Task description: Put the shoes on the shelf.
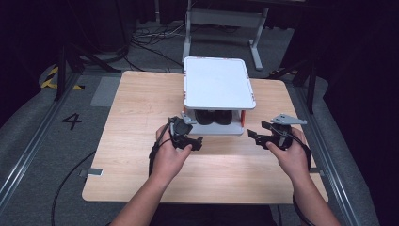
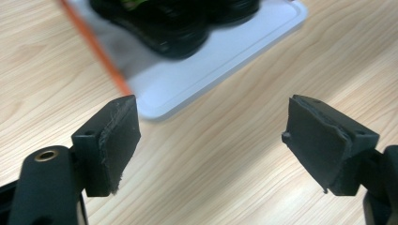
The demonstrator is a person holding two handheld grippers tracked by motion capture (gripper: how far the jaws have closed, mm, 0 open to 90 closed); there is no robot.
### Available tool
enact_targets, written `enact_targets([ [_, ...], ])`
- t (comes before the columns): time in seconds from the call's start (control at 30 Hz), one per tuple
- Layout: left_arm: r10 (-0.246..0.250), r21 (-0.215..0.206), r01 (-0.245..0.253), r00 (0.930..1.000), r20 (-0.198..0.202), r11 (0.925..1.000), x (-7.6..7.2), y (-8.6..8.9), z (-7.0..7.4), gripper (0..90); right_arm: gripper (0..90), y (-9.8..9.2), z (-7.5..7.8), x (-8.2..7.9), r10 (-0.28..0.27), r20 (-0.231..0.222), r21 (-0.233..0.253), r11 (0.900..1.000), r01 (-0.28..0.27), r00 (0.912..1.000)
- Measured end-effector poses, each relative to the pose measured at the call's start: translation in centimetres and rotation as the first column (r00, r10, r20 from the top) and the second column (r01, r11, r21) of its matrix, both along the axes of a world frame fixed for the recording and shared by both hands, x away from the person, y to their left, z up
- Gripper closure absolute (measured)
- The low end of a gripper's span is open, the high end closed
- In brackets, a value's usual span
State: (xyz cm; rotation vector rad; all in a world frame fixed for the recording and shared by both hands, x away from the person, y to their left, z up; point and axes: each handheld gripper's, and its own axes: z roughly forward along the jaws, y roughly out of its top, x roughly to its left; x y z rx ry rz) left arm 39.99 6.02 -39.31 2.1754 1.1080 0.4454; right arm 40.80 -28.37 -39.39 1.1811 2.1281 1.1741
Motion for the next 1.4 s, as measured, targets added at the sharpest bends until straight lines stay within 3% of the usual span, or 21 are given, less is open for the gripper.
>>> enact_targets([
  [0.1, 0.026, -0.009, -0.026, 0.9997, -0.001, 0.9996, -0.1, 2.0, -0.1, 16.4, 16.4, -1.6, 0.0, -0.3, 0.066, -0.012, -0.070, 0.995, -0.067, 0.9977],
  [0.2, 0.049, -0.038, -0.050, 0.9987, -0.016, 0.9980, -0.5, 3.9, -0.7, 16.4, 15.6, -3.0, -0.3, -0.7, 0.094, 0.008, -0.064, 0.994, -0.093, 0.9956],
  [0.27, 0.064, -0.006, -0.064, 0.9979, -0.007, 0.9979, -0.8, 5.2, -1.2, 16.4, 15.5, -4.3, -0.6, -0.9, 0.096, -0.002, -0.066, 0.993, -0.096, 0.9954],
  [0.33, 0.071, 0.027, -0.072, 0.9972, 0.024, 0.9970, -1.3, 6.6, -1.6, 16.5, 15.4, -5.6, -1.1, -1.0, 0.064, 0.002, -0.063, 0.996, -0.064, 0.9979],
  [0.4, 0.043, 0.058, -0.046, 0.9974, 0.058, 0.9972, -1.7, 7.7, -2.0, 16.3, 15.6, -6.7, -1.8, -0.9, 0.041, -0.003, -0.064, 0.997, -0.041, 0.9991],
  [0.47, 0.064, 0.061, -0.064, 0.9979, 0.005, 0.9961, -1.8, 9.0, -2.6, 16.2, 16.3, -8.0, -2.6, -0.9, -0.002, -0.004, -0.103, 0.995, 0.002, 1.0000],
  [0.53, 0.067, 0.089, -0.061, 0.9952, -0.071, 0.9942, -1.5, 10.3, -3.2, 16.3, 16.3, -9.2, -3.2, -0.8, 0.006, -0.020, -0.168, 0.986, -0.010, 0.9998],
  [0.6, 0.105, 0.123, -0.081, 0.9736, -0.203, 0.9891, -1.4, 11.1, -3.7, 16.8, 16.2, -10.4, -3.7, -0.6, 0.028, -0.069, -0.195, 0.980, -0.041, 0.9972],
  [0.63, 0.105, 0.129, -0.075, 0.9644, -0.243, 0.9887, -1.3, 11.6, -3.9, 16.8, 15.6, -10.7, -3.9, -0.5, 0.026, -0.104, -0.199, 0.979, -0.046, 0.9942],
  [0.73, 0.102, 0.145, -0.067, 0.9622, -0.252, 0.9872, -0.9, 12.5, -4.8, 17.0, 15.6, -11.0, -4.5, -0.3, 0.001, -0.157, -0.213, 0.976, -0.035, 0.9876],
  [0.8, 0.120, 0.146, -0.085, 0.9618, -0.246, 0.9856, -0.7, 12.8, -5.3, 16.5, 15.7, -11.1, -5.2, 0.0, -0.004, -0.183, -0.243, 0.969, -0.041, 0.9831],
  [0.87, 0.130, 0.155, -0.094, 0.9620, -0.240, 0.9834, -0.5, 13.2, -5.8, 17.0, 15.7, -11.2, -5.8, 0.2, -0.002, -0.188, -0.247, 0.968, -0.045, 0.9822],
  [0.97, 0.131, 0.131, -0.105, 0.9684, -0.212, 0.9859, -0.2, 13.9, -6.6, 16.7, 15.9, -11.7, -6.9, 0.5, -0.021, -0.207, -0.238, 0.971, -0.030, 0.9782],
  [1.07, 0.154, 0.099, -0.137, 0.9685, -0.195, 0.9856, 0.1, 14.4, -7.1, 16.5, 14.3, -12.3, -8.2, 0.9, -0.056, -0.190, -0.214, 0.977, 0.015, 0.9802],
  [1.17, 0.143, 0.067, -0.135, 0.9796, -0.141, 0.9886, 0.3, 15.1, -7.5, 15.9, 14.5, -12.7, -8.9, 1.1, -0.081, -0.176, -0.138, 0.989, 0.057, 0.9810],
  [1.27, 0.106, 0.043, -0.102, 0.9886, -0.106, 0.9938, 0.5, 15.4, -8.1, 11.7, 9.9, -12.6, -9.4, 1.2, -0.114, -0.141, -0.114, 0.989, 0.098, 0.9834],
  [1.37, 0.073, 0.028, -0.071, 0.9950, -0.068, 0.9971, 0.7, 15.5, -8.7, 0.7, 8.6, -12.6, -9.4, 1.3, -0.115, -0.144, -0.111, 0.989, 0.100, 0.9829],
  [1.4, 0.080, 0.004, -0.079, 0.9958, -0.045, 0.9968, 0.6, 15.5, -9.0, 0.0, 8.2, -12.6, -9.4, 1.4, -0.111, -0.144, -0.112, 0.989, 0.095, 0.9834],
])
